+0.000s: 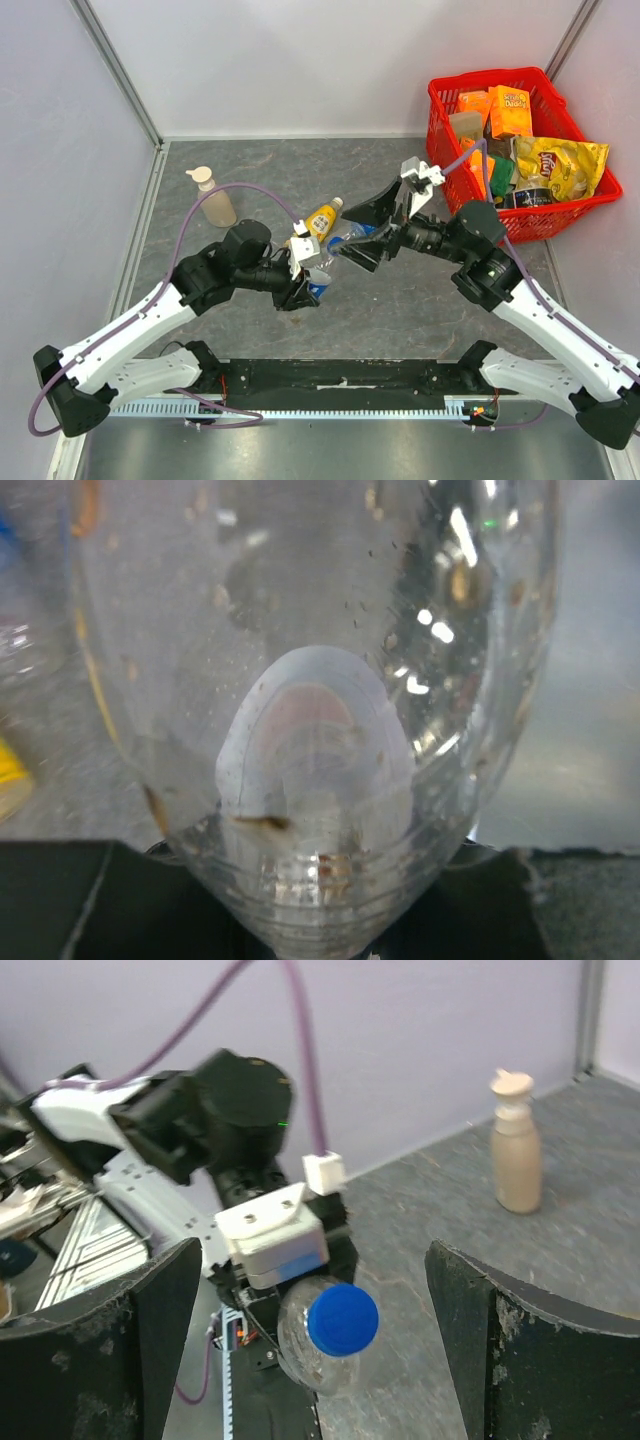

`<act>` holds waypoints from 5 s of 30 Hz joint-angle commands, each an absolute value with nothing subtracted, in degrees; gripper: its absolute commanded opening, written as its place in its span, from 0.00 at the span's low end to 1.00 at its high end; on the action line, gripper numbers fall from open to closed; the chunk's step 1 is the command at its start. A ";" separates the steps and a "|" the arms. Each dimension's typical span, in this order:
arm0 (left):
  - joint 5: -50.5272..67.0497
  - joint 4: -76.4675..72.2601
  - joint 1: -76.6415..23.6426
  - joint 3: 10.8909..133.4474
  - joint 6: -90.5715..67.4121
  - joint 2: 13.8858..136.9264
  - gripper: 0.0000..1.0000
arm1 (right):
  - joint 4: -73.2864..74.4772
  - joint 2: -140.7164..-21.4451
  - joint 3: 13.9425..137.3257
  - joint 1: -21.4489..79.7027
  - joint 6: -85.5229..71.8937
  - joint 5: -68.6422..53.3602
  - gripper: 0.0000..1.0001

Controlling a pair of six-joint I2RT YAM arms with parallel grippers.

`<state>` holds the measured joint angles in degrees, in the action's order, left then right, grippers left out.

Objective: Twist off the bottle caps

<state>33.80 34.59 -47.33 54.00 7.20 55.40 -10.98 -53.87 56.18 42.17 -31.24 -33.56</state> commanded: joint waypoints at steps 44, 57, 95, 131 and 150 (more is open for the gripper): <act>-4.66 35.51 -47.11 50.27 5.71 59.41 0.18 | -18.63 -74.71 52.12 39.90 -50.71 -25.31 0.51; -3.96 35.95 -47.02 50.89 5.98 60.47 0.18 | -19.60 -73.48 50.98 39.90 -50.10 -25.31 0.07; 46.49 36.38 -47.11 54.31 12.13 55.98 0.17 | -55.62 -64.07 48.16 40.25 -47.80 -61.78 0.00; 42.45 36.30 -47.02 52.74 10.37 56.95 0.14 | -32.18 -51.68 48.69 40.61 -34.81 -30.86 0.00; 10.30 26.82 -47.11 47.90 -6.06 51.94 0.17 | -8.09 -47.99 41.93 40.52 -24.18 -3.88 0.00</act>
